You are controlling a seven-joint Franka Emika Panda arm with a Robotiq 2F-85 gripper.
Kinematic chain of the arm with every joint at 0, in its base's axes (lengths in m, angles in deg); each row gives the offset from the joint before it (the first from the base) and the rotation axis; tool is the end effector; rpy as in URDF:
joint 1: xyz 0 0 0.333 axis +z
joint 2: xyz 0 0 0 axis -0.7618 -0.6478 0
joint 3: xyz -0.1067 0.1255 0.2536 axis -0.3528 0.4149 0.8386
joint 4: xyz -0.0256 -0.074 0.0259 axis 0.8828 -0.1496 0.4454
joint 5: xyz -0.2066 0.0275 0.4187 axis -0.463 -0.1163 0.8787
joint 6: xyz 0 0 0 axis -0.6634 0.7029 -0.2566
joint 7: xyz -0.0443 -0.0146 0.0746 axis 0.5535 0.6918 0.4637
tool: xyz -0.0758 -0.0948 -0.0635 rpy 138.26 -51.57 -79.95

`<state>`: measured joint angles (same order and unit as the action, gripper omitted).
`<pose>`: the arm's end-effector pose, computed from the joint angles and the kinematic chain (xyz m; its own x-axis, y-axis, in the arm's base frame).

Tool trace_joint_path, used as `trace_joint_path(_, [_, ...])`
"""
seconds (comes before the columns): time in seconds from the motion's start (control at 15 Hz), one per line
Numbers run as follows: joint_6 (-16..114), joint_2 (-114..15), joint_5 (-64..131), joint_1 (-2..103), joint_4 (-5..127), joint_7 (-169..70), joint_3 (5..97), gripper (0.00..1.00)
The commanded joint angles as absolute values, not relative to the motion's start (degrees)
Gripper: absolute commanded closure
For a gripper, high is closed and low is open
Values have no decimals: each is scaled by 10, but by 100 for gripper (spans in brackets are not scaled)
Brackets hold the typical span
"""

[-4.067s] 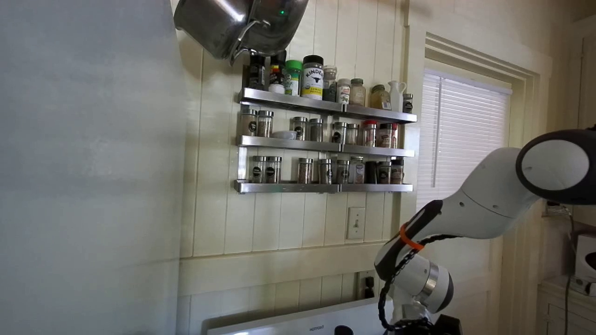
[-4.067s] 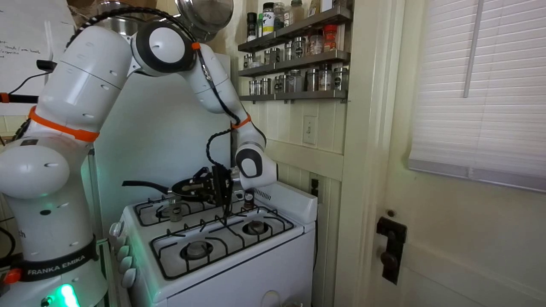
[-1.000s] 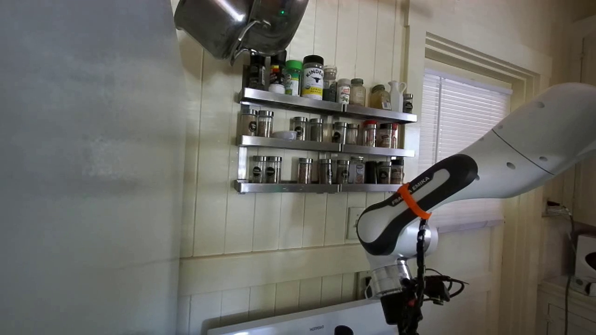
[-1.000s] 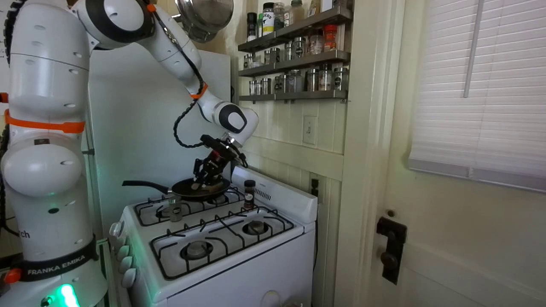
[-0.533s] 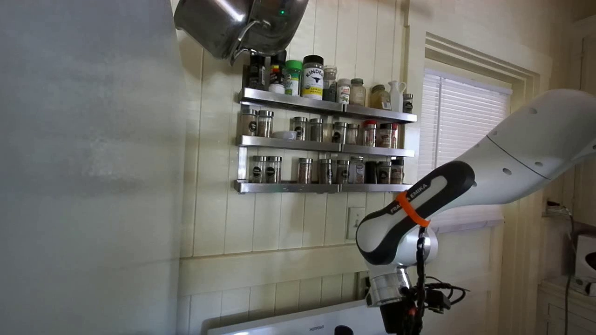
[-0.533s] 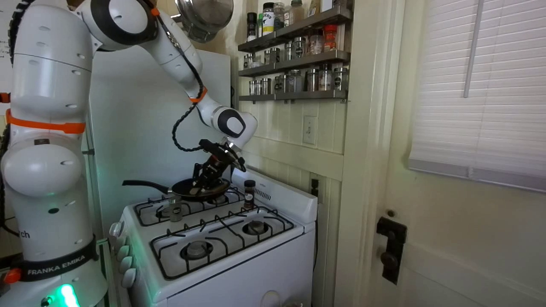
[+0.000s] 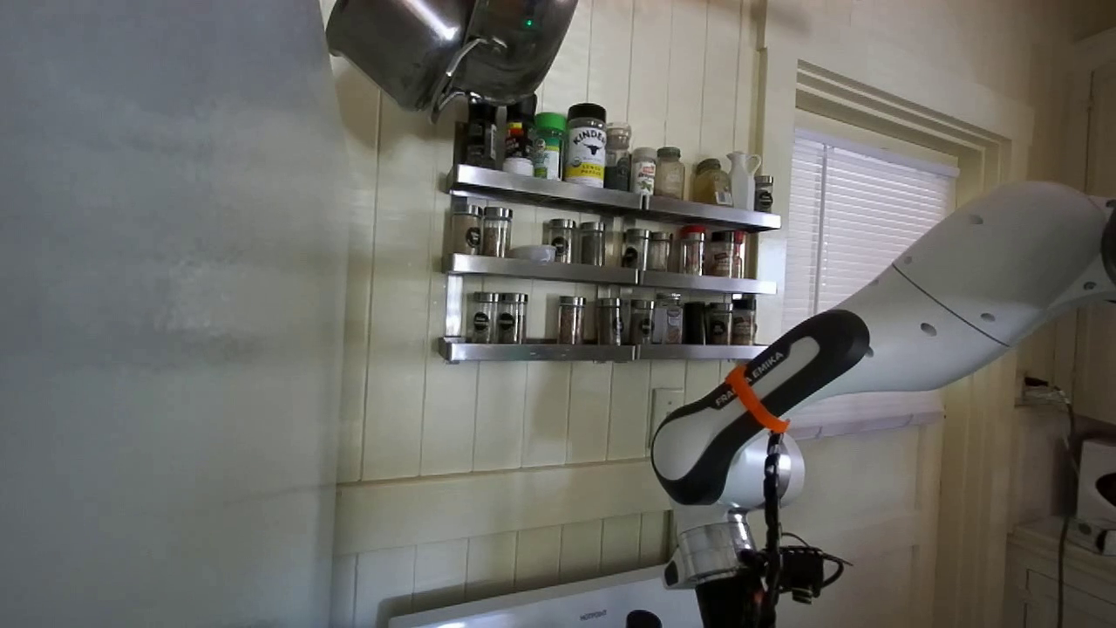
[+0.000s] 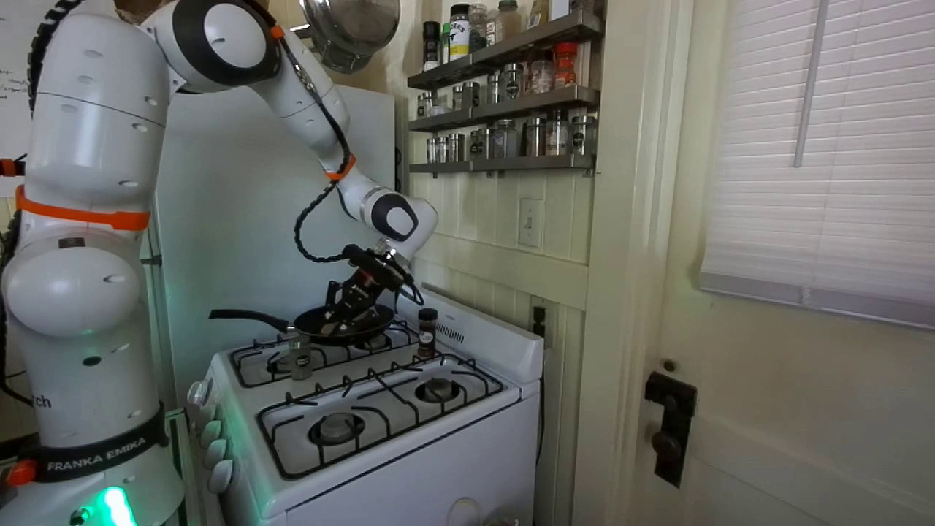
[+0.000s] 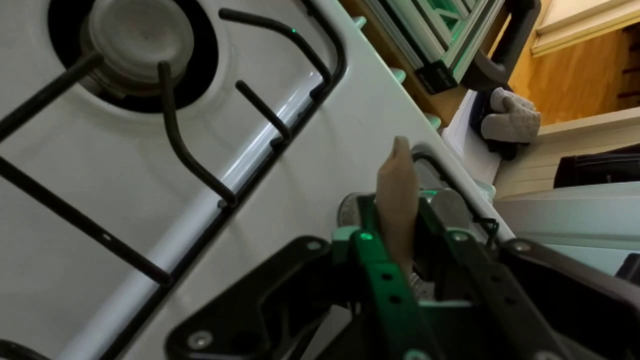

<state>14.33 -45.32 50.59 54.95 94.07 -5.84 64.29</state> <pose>0.4788 0.1605 0.1671 0.5579 0.7508 -0.3536 0.5338 -0.6509 -0.5397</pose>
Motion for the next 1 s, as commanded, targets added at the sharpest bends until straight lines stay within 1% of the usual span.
trace_joint_path(0.0, [142, -484, 500, 553, 905, -32, 653, 95])
trace_joint_path(0.53, [117, -522, 510, 547, 859, 77, 678, 95])
trace_joint_path(0.93, [-2, -497, 514, 532, 889, 49, 657, 95])
